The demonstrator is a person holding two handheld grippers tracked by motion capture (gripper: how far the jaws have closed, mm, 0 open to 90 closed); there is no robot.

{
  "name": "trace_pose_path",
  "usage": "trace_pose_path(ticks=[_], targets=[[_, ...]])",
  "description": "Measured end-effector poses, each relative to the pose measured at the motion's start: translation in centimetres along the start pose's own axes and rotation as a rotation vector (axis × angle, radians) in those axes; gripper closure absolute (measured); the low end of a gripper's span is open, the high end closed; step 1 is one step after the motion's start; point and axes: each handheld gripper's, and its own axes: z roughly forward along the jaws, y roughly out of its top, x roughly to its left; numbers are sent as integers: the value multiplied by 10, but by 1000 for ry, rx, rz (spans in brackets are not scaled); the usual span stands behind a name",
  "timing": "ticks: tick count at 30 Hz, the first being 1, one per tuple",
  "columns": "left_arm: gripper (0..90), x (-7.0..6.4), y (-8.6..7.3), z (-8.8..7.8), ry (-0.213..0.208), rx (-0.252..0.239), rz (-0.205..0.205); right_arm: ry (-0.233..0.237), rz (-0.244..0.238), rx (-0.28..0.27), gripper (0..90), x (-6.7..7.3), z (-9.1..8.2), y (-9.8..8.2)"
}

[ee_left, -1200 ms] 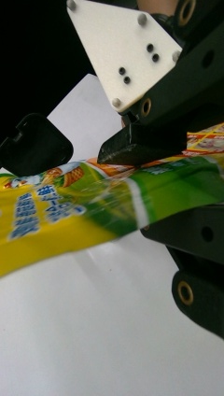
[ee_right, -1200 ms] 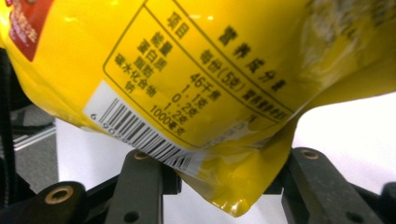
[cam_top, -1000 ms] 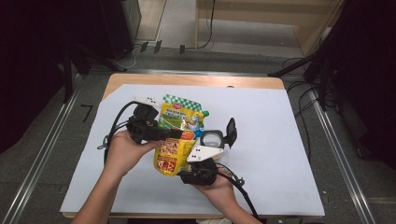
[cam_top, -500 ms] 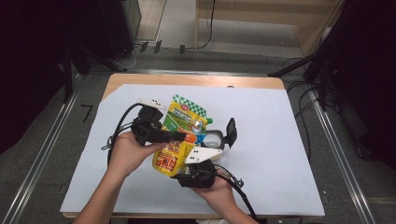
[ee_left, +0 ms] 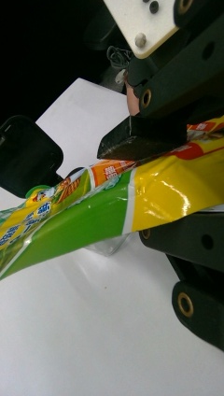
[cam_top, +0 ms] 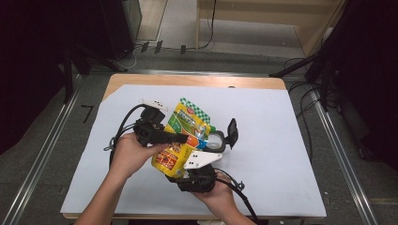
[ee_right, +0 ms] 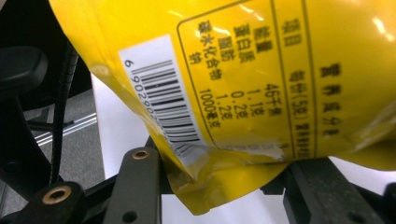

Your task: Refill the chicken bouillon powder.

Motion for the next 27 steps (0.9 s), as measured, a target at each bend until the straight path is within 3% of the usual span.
trace_pose_path(ticks=[17, 27], targets=[[737, 8, 2, 4, -47, 12, -47, -15, -40, -26, 607, 2, -5, -3], [741, 7, 4, 10, -58, 37, -52, -20, -29, -33, 606, 5, -8, -8]])
